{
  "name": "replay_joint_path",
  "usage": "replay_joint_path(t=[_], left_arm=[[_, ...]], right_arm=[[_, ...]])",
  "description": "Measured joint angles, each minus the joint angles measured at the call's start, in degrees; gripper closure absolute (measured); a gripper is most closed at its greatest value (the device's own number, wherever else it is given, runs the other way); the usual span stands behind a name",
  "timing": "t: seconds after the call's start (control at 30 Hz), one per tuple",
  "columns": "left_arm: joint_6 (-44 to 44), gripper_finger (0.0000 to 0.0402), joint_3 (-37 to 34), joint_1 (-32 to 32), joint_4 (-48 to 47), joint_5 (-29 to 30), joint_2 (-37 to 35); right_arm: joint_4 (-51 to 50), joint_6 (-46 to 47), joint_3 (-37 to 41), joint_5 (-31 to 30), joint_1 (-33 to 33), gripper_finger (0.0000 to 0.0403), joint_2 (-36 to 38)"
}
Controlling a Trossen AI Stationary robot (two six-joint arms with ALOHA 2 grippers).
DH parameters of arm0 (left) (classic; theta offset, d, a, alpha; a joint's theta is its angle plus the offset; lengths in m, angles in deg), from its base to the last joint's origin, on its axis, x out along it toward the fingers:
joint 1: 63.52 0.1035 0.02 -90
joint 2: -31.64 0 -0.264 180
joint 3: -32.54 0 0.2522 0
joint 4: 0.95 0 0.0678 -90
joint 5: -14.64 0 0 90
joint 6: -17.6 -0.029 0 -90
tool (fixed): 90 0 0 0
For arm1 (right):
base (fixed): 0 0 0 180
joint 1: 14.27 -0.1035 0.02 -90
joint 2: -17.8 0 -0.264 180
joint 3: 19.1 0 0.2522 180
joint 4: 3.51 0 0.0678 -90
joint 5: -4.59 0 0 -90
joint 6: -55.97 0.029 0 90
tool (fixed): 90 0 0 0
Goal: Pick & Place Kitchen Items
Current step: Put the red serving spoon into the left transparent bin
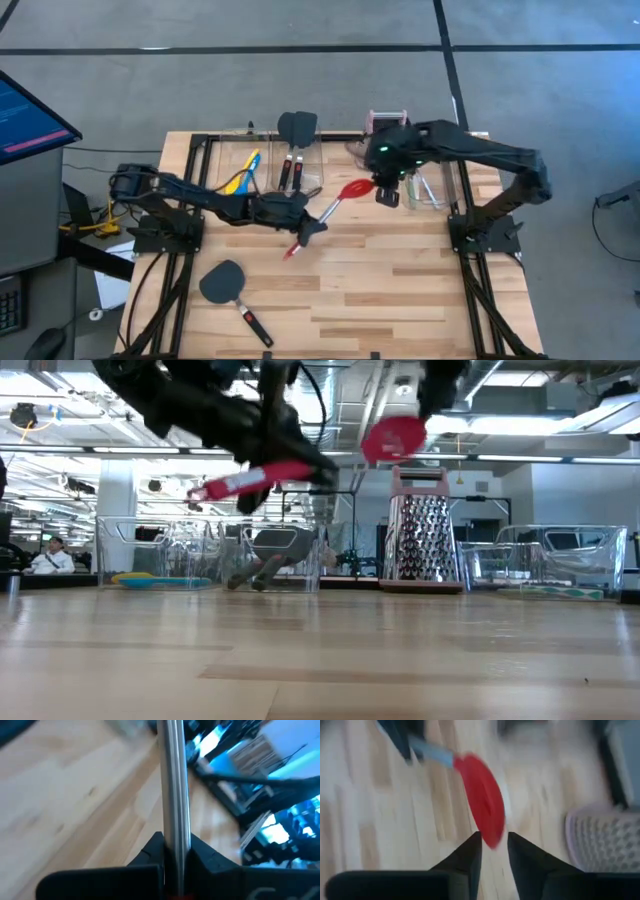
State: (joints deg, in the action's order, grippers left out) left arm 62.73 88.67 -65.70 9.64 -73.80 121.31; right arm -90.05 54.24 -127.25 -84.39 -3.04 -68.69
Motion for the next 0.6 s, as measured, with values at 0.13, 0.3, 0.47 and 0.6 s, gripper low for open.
replay_joint_path(t=[0.13, 0.3, 0.47, 0.6], left_arm=[[-3.66, 0.0386, -0.04, -0.07, -0.16, 2.51, -5.92], [-9.21, 0.0386, 0.02, -0.13, 0.14, 5.8, -14.14], [-13.62, 0.0386, -0.02, -0.13, -0.52, 8.54, -21.73], [-17.43, 0.0386, -0.02, -0.55, -1.45, 10.56, -26.78]], right_arm=[[7.94, 3.35, 0.0, 0.01, -1.84, 0.0342, 6.52], [10.61, 7.51, -0.02, -1.6, -4.33, 0.037, 13.95], [9.81, 13.03, 0.0, -8.68, -9.11, 0.0392, 19.97], [9.83, 15.71, 0.0, -15.87, -15.34, 0.0401, 22.51]])
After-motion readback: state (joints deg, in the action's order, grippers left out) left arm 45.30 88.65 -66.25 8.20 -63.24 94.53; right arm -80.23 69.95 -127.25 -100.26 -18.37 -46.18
